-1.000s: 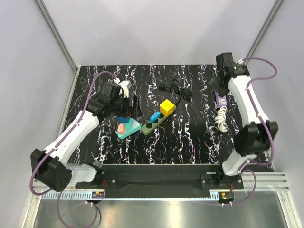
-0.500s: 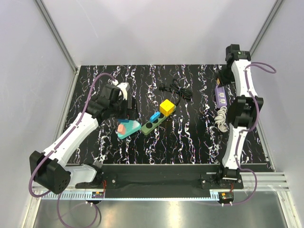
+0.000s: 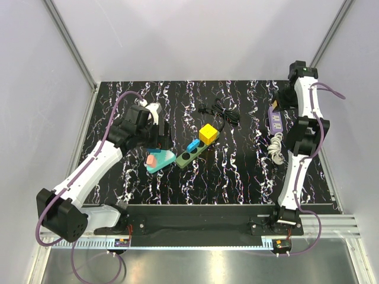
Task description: Insert the plug
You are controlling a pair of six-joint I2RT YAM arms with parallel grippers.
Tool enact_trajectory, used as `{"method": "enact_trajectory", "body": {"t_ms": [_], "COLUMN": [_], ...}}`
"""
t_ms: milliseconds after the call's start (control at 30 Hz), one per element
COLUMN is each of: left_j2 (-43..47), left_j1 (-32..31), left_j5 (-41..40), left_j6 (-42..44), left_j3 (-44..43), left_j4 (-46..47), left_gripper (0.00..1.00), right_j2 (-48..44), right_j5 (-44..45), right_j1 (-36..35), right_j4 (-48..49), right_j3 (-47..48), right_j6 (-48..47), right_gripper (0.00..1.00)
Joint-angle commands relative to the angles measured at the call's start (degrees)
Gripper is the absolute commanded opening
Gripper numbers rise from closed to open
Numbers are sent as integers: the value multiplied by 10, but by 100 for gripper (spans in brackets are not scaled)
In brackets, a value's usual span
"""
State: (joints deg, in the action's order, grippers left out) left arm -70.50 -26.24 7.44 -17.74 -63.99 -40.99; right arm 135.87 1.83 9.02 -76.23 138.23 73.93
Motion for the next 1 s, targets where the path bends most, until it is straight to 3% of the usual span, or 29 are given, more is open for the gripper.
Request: {"method": "enact_trajectory", "body": {"t_ms": [0, 600, 967], "left_j2": [19, 21, 26], "left_j1": [-2, -2, -2], "left_j5": [-5, -1, -2], "left_j6": [10, 13, 13], "left_j3": [4, 5, 6], "left_j4": [20, 20, 20], "left_gripper": [98, 99, 99], "right_j2": [-17, -51, -67], "right_j5": [-31, -16, -16], "right_j1": [-1, 37, 42], "right_j4": [-155, -169, -172], "right_j3": [-35, -134, -105], "right_j6": [-14, -102, -102], "right_gripper": [0, 0, 0]}}
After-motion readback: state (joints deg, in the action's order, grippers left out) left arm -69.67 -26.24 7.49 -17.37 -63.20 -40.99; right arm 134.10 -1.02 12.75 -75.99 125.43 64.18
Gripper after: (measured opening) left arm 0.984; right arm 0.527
